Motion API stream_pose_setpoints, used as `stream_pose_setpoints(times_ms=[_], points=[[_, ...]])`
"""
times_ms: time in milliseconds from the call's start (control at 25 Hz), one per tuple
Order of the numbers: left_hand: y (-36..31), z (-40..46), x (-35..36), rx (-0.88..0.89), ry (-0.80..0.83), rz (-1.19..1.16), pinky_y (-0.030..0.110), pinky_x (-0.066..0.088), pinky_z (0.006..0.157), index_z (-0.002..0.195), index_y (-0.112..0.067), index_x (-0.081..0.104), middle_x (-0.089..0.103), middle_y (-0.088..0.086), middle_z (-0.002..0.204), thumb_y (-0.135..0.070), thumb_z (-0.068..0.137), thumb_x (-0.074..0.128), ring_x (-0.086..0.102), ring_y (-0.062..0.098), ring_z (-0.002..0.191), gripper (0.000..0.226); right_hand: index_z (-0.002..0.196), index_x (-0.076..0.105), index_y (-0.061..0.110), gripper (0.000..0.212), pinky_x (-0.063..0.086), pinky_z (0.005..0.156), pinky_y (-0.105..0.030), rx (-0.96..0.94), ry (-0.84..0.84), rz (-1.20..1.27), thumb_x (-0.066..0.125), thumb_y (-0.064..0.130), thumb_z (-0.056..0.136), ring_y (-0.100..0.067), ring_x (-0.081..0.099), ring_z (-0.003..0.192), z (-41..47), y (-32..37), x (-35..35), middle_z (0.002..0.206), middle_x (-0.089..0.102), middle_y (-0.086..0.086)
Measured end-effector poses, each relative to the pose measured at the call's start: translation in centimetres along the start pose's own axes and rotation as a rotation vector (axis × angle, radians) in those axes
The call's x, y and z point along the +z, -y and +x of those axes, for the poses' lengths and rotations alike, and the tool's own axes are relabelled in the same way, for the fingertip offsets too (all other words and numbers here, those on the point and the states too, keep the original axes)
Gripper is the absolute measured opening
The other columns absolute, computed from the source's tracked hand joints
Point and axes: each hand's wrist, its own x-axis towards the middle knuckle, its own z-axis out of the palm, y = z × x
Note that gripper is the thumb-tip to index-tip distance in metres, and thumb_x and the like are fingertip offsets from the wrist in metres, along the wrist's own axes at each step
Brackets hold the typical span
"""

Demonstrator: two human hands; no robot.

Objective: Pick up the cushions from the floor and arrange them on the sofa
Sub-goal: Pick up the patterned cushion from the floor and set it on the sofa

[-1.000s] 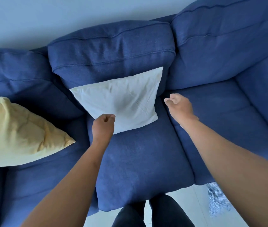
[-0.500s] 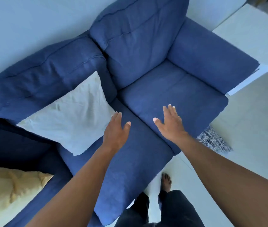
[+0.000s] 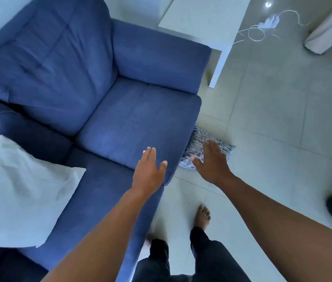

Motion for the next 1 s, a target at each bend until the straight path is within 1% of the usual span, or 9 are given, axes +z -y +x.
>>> stream_pose_setpoints(times_ms=[200, 280, 400, 600, 760, 840, 1000], points=[[-7.9, 2.4, 5.0, 0.057, 0.061, 0.042, 0.04, 0.017, 0.131, 0.17, -0.008, 0.017, 0.013, 0.008, 0.18, -0.04, 0.111, 0.048, 0.007, 0.022, 0.167, 0.074, 0.16, 0.029, 0.007, 0.073, 0.022, 0.125, -0.057, 0.047, -0.04, 0.035, 0.055, 0.048, 0.104, -0.032, 0.01, 0.163, 0.4, -7.6, -4.3, 0.173, 0.019, -0.015], [-10.2, 3.9, 6.5, 0.073, 0.084, 0.065, 0.039, 0.016, 0.131, 0.17, -0.008, 0.017, 0.013, 0.008, 0.18, -0.04, 0.111, 0.049, 0.008, 0.022, 0.167, 0.075, 0.16, 0.029, 0.006, 0.074, 0.022, 0.124, -0.057, 0.084, -0.046, 0.05, 0.055, 0.048, 0.104, -0.033, 0.009, 0.163, 1.3, -10.2, -5.8, 0.172, 0.02, -0.015], [-11.6, 5.6, 7.4, 0.077, 0.115, 0.082, 0.035, 0.012, 0.132, 0.17, -0.007, 0.017, 0.013, 0.011, 0.18, -0.04, 0.11, 0.05, 0.01, 0.024, 0.167, 0.076, 0.159, 0.029, 0.004, 0.073, 0.022, 0.124, -0.057, 0.103, -0.048, 0.073, 0.055, 0.046, 0.105, -0.035, 0.008, 0.163, 2.2, -11.6, -7.0, 0.172, 0.021, -0.017], [-13.2, 11.3, 8.5, 0.066, 0.196, 0.146, 0.039, 0.014, 0.131, 0.171, -0.009, 0.016, 0.012, 0.01, 0.18, -0.042, 0.11, 0.049, 0.01, 0.025, 0.167, 0.076, 0.163, 0.023, 0.005, 0.077, 0.021, 0.126, -0.055, 0.193, -0.041, 0.134, 0.053, 0.047, 0.106, -0.034, 0.007, 0.163, 5.8, -13.7, -8.4, 0.174, 0.016, -0.017], [-15.2, 16.9, 9.3, 0.109, 0.276, 0.194, 0.042, 0.017, 0.132, 0.17, -0.008, 0.016, 0.013, 0.011, 0.18, -0.043, 0.111, 0.046, 0.011, 0.026, 0.167, 0.076, 0.166, 0.014, 0.006, 0.081, 0.014, 0.129, -0.054, 0.278, -0.036, 0.206, 0.051, 0.047, 0.107, -0.03, 0.0, 0.165, 10.0, -15.4, -9.2, 0.177, 0.006, -0.014], [-15.6, 20.2, 10.4, 0.107, 0.304, 0.223, 0.043, 0.02, 0.132, 0.17, -0.007, 0.017, 0.015, 0.011, 0.179, -0.043, 0.111, 0.046, 0.013, 0.025, 0.166, 0.075, 0.166, 0.013, 0.006, 0.081, 0.013, 0.129, -0.054, 0.306, -0.032, 0.23, 0.05, 0.046, 0.107, -0.03, 0.0, 0.165, 13.0, -16.5, -8.6, 0.177, 0.005, -0.014], [-15.8, 25.2, 14.1, 0.043, 0.375, 0.269, 0.047, 0.022, 0.13, 0.169, -0.007, 0.02, 0.02, 0.012, 0.178, -0.043, 0.11, 0.046, 0.019, 0.027, 0.165, 0.074, 0.167, 0.013, 0.006, 0.08, 0.011, 0.13, -0.051, 0.403, 0.015, 0.301, 0.049, 0.047, 0.108, -0.029, 0.0, 0.165, 17.5, -19.6, -5.2, 0.177, 0.005, -0.015]])
